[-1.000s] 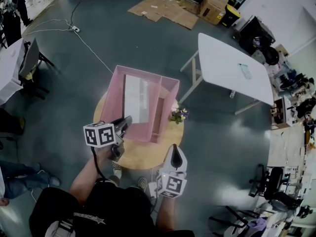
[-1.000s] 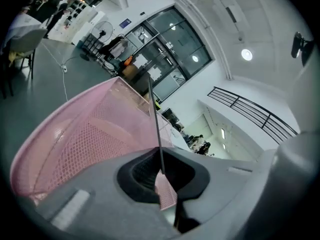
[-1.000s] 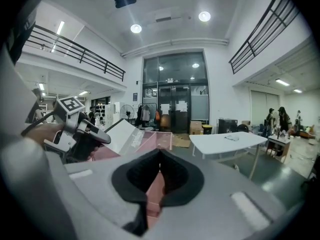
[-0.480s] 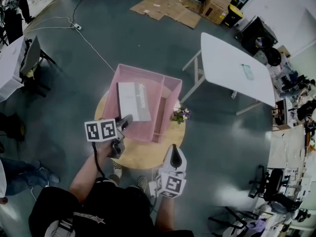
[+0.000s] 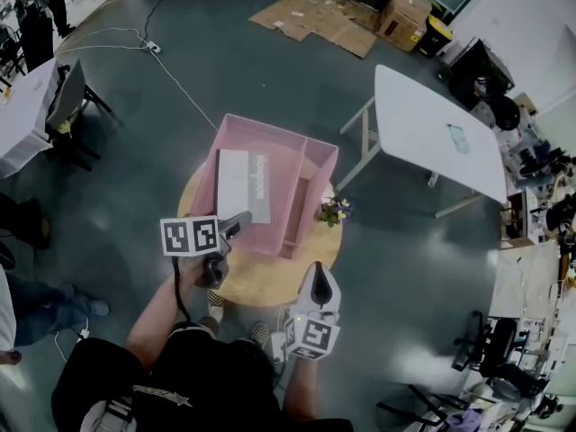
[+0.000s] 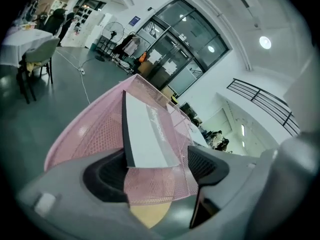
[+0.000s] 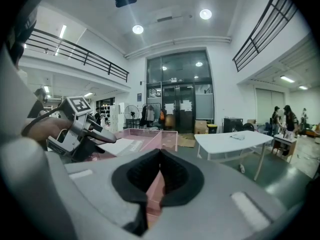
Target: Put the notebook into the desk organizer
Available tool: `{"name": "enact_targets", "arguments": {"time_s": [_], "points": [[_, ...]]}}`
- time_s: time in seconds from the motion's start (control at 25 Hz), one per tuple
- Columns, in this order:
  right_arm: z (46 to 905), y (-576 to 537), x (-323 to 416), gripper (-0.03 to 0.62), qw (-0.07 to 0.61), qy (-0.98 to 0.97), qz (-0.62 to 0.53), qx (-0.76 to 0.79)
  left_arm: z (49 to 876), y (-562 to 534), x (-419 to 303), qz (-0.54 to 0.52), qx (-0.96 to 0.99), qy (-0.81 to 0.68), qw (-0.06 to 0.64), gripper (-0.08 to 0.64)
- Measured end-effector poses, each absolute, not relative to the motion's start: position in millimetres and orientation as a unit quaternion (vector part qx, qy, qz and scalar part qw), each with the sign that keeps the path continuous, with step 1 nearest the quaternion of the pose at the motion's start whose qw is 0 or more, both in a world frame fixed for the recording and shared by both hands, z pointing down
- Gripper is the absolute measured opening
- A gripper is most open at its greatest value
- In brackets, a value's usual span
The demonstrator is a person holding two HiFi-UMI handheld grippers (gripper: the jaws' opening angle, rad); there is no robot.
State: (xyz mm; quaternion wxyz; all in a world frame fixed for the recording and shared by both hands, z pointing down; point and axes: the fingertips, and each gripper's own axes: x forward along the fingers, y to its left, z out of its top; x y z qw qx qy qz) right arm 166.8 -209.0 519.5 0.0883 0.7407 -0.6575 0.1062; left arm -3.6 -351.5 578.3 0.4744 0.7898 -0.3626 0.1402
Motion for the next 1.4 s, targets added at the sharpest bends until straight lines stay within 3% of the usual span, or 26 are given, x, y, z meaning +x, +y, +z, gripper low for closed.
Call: {"name": "enact_targets", "arguments": {"time_s": [0.76,1.0,1.4], "points": [[505,-185,173,0.005,0.075,-0.701,0.079,0.705,561,-298,-23,0.129,0.783,-0.418,0.442,0.367],[495,-171,171,0.005,0.069,-0.720,0.062,0.688,525,-268,-34,0.128,0.815,-0.459,0.329,0.364],[469,-131,156,0.005,0.060,-0.754,0.036,0.653,462,-185,-43,0.101,0.846,-0.508,0.131,0.224]]}}
